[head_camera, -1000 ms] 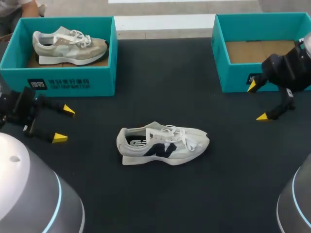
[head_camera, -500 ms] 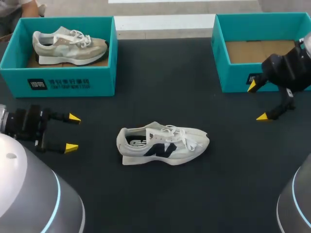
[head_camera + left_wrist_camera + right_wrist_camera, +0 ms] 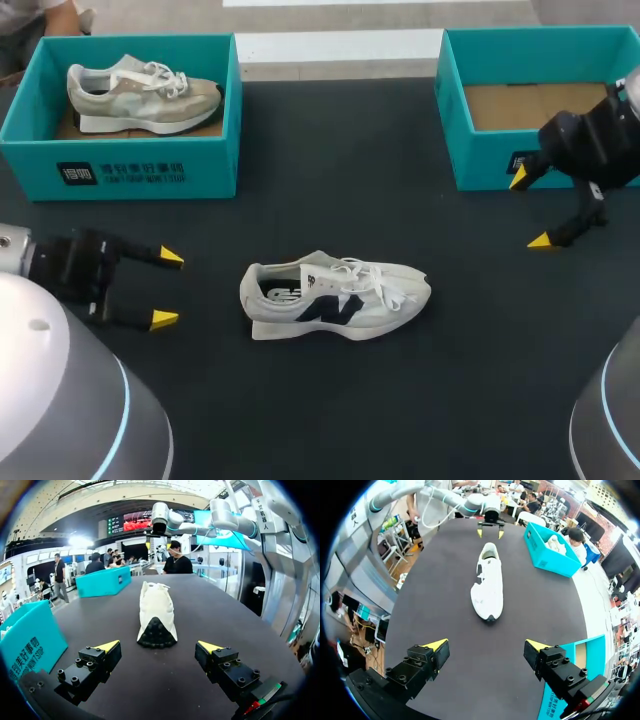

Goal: Take the shoe out of the shoebox, open the shoe tongue, remove and reinsert the insole, then place the shoe into the shoebox

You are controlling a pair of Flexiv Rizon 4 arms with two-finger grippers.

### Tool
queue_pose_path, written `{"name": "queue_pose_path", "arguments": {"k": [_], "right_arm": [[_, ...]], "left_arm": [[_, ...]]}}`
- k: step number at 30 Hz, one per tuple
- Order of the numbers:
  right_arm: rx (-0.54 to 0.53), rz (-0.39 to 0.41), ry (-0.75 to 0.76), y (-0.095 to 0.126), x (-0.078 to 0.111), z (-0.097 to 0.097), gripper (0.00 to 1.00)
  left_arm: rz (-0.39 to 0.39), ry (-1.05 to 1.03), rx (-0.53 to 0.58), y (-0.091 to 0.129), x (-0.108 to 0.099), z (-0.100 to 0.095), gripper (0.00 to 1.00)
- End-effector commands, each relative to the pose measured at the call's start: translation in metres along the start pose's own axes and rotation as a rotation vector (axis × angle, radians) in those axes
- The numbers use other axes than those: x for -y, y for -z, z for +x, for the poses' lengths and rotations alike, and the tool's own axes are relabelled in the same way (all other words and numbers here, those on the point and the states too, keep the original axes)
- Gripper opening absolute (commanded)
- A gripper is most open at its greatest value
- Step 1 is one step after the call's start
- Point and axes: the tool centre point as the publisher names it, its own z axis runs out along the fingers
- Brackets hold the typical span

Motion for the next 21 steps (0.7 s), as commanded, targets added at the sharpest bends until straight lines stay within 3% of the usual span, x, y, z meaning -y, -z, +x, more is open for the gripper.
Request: {"name": "queue_pose_path", "arguments": {"k": [1, 6, 21], "right_arm": [[-0.001, 0.003, -0.001, -0.001, 0.000, 0.000, 1.00], [-0.001, 0.003, -0.001, -0.001, 0.000, 0.000, 1.00], [-0.001, 0.003, -0.001, -0.001, 0.000, 0.000, 1.00]], "left_arm": [[0.011, 0.022, 0.005, -0.032, -0.002, -0.001, 1.00], [-0.001, 0.035, 0.063, -0.051, -0.003, -0.001, 1.00], [0.005, 0.047, 0.062, -0.095, 0.003, -0.006, 1.00]]}}
